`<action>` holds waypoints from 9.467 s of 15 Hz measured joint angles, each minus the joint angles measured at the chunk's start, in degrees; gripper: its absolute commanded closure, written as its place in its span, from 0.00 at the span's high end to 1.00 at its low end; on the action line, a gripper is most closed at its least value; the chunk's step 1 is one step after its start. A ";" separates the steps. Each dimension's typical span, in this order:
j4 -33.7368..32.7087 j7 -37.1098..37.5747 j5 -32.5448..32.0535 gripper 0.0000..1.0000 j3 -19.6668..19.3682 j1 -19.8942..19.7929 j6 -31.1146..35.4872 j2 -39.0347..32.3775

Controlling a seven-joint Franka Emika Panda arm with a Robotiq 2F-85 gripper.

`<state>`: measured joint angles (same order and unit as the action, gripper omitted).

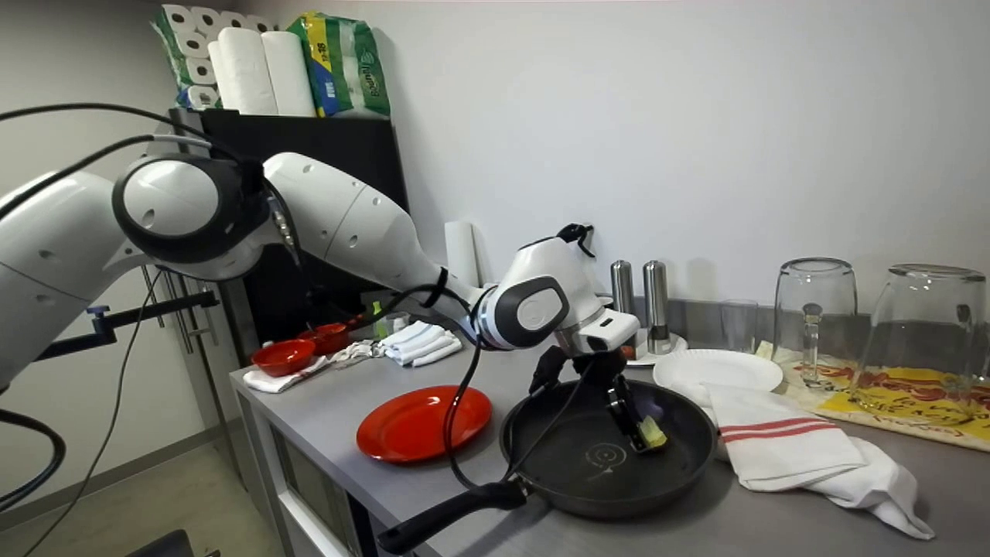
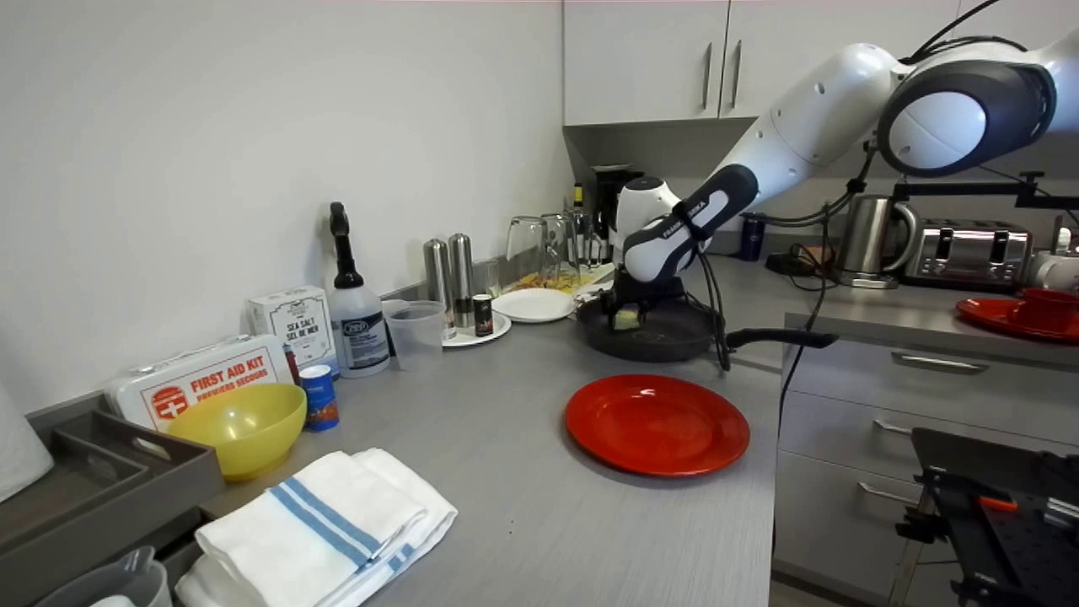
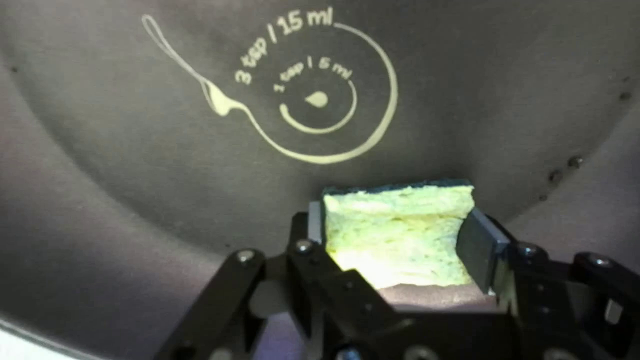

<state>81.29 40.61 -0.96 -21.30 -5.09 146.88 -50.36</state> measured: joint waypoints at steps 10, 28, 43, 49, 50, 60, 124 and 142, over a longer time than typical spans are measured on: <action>5.76 -24.33 17.52 0.39 17.18 -14.43 -7.14 7.63; 19.20 -8.70 -13.52 0.39 -8.36 5.01 6.69 9.08; 18.10 -23.24 6.34 0.39 10.24 -6.37 -11.88 15.61; 15.04 -24.18 8.68 0.39 11.51 -7.38 -17.59 14.61; 14.77 -22.96 7.48 0.39 10.59 -6.76 -16.74 14.27; 13.95 -5.35 1.56 0.39 0.62 0.40 10.30 7.11; 51.24 -36.63 -0.68 0.39 10.73 -4.13 -4.60 44.15; 56.35 -40.86 -1.47 0.39 12.95 -2.97 4.12 39.68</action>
<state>137.64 -0.26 -2.44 -8.34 -8.06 151.00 -10.68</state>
